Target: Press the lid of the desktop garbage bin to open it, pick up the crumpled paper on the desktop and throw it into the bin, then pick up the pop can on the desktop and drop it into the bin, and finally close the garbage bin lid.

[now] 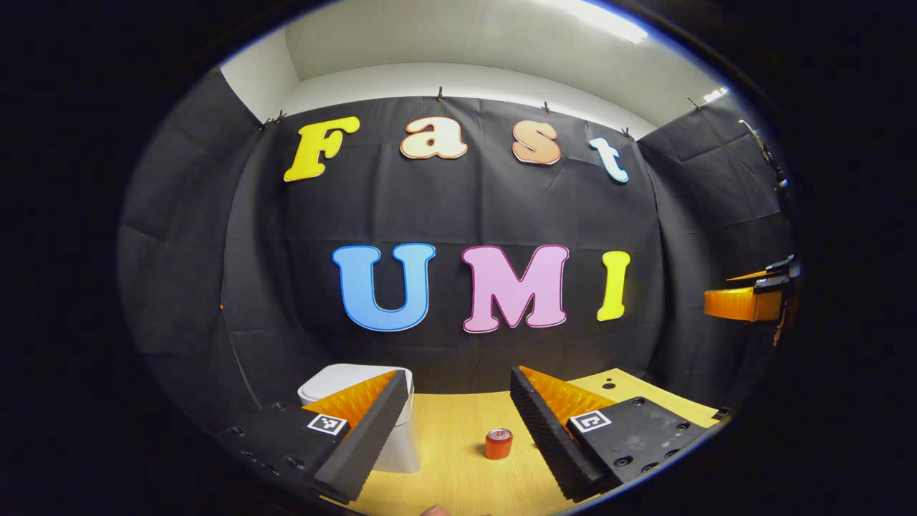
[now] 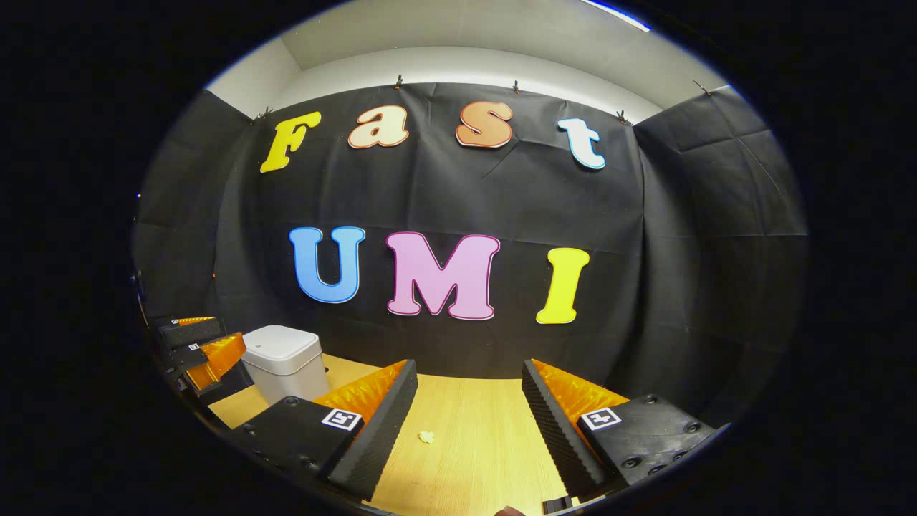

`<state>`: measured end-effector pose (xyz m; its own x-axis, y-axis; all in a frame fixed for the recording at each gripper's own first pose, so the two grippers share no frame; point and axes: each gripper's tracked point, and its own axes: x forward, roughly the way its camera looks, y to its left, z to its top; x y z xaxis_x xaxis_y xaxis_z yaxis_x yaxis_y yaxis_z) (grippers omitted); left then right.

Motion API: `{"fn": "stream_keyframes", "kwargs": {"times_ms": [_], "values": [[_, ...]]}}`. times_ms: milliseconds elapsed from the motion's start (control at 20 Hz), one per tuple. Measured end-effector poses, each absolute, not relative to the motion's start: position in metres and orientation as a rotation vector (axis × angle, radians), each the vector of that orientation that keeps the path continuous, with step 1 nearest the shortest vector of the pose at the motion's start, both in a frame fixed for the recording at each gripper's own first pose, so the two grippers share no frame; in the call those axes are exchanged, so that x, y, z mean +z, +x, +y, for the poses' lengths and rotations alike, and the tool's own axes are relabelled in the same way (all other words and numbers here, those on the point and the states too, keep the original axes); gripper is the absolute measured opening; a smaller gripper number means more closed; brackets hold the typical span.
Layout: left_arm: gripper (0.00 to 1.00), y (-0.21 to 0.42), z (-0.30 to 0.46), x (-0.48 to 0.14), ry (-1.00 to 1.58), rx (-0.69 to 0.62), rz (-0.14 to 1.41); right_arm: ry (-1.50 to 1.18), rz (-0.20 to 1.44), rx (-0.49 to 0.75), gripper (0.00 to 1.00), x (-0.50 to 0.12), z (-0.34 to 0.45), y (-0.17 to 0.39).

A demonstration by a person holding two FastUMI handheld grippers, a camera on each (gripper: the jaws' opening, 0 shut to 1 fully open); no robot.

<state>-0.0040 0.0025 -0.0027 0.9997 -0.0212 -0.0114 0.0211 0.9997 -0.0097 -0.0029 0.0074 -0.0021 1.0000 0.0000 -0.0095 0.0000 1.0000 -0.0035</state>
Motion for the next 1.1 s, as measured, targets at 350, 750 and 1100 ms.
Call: {"fn": "stream_keyframes", "kwargs": {"times_ms": [350,750,1100], "values": [[0.97,-0.005,0.005,-0.006,-0.003,-0.037,0.028,-0.007,0.007,0.016,0.95,-0.001,0.018,0.001],[0.97,-0.001,0.006,-0.012,-0.015,-0.062,0.04,-0.023,0.007,0.016,0.96,-0.001,0.024,0.002],[0.71,0.007,0.02,-0.012,-0.013,-0.065,0.04,-0.029,0.005,0.014,0.96,0.002,0.031,0.007]]}}
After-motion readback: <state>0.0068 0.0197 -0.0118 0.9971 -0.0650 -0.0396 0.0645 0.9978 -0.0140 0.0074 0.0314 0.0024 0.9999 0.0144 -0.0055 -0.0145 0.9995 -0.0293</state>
